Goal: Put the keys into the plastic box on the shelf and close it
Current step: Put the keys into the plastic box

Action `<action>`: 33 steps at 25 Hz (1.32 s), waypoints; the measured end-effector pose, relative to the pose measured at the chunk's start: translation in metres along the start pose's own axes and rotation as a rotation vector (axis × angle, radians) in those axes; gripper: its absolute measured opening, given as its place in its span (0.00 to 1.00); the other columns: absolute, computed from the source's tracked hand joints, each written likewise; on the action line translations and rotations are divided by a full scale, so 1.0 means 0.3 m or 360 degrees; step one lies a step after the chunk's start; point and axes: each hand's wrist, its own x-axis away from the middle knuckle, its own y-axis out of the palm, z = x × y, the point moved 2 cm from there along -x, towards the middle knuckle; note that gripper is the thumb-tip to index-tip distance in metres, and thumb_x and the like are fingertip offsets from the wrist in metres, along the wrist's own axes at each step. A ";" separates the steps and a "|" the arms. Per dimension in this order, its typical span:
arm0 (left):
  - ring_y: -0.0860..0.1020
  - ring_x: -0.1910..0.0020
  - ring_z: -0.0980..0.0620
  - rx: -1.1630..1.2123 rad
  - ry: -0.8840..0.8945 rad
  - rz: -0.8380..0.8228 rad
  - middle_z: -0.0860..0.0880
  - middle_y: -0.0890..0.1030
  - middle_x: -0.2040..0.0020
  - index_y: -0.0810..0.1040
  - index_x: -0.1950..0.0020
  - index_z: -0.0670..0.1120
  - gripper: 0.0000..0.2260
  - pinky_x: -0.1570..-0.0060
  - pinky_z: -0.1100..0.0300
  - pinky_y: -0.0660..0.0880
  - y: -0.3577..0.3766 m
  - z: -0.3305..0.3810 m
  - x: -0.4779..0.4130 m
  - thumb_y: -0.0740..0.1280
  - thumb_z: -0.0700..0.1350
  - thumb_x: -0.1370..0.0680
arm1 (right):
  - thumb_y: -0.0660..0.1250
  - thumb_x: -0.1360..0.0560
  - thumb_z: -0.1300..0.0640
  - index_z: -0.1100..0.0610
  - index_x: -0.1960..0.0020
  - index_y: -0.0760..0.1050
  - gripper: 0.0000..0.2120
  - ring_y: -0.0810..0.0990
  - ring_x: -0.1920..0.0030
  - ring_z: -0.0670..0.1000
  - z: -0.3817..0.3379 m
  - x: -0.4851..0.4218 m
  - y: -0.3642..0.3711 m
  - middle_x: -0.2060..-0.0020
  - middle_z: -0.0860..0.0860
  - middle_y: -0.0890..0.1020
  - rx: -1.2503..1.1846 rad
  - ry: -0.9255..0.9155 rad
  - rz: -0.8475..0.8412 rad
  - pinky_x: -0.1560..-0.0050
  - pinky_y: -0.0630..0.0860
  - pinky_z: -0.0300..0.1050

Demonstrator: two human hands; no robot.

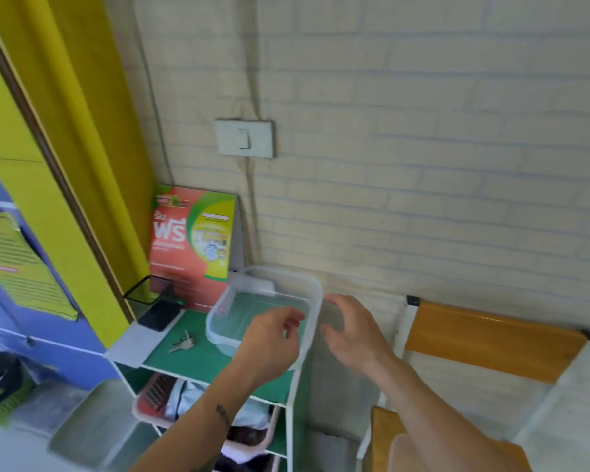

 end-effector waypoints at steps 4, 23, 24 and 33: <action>0.81 0.53 0.54 0.0059 -0.0109 0.0056 0.52 0.84 0.53 0.82 0.46 0.49 0.14 0.45 0.59 0.77 -0.191 -0.245 -0.037 0.61 0.37 0.26 | 0.66 0.25 0.54 0.55 0.26 0.65 0.29 0.68 0.29 0.51 -0.146 -0.081 0.217 0.28 0.53 0.69 0.0139 0.0025 -0.0158 0.30 0.62 0.41; 0.72 0.44 0.44 -0.0870 -0.0049 -0.0112 0.48 0.76 0.44 0.80 0.41 0.51 0.18 0.44 0.47 0.74 -0.271 -0.806 -0.097 0.67 0.40 0.30 | 0.61 0.23 0.49 0.52 0.57 0.75 0.08 0.78 0.64 0.53 -0.224 -0.139 0.534 0.64 0.49 0.79 0.1022 0.0124 -0.0436 0.62 0.74 0.47; 0.73 0.47 0.44 -0.0872 -0.0016 -0.0099 0.48 0.77 0.46 0.80 0.43 0.50 0.17 0.48 0.48 0.75 -0.271 -0.807 -0.104 0.67 0.39 0.31 | 0.61 0.23 0.49 0.52 0.57 0.75 0.08 0.78 0.64 0.53 -0.220 -0.141 0.536 0.64 0.49 0.79 0.1024 0.0115 -0.0436 0.62 0.74 0.47; 0.79 0.58 0.47 0.0041 -0.0378 0.0044 0.48 0.82 0.56 0.79 0.54 0.52 0.10 0.55 0.53 0.79 -0.349 -0.677 -0.190 0.64 0.37 0.26 | 0.62 0.24 0.51 0.53 0.57 0.75 0.07 0.78 0.64 0.55 -0.218 -0.154 0.539 0.65 0.50 0.78 0.1068 0.0090 -0.0429 0.63 0.73 0.46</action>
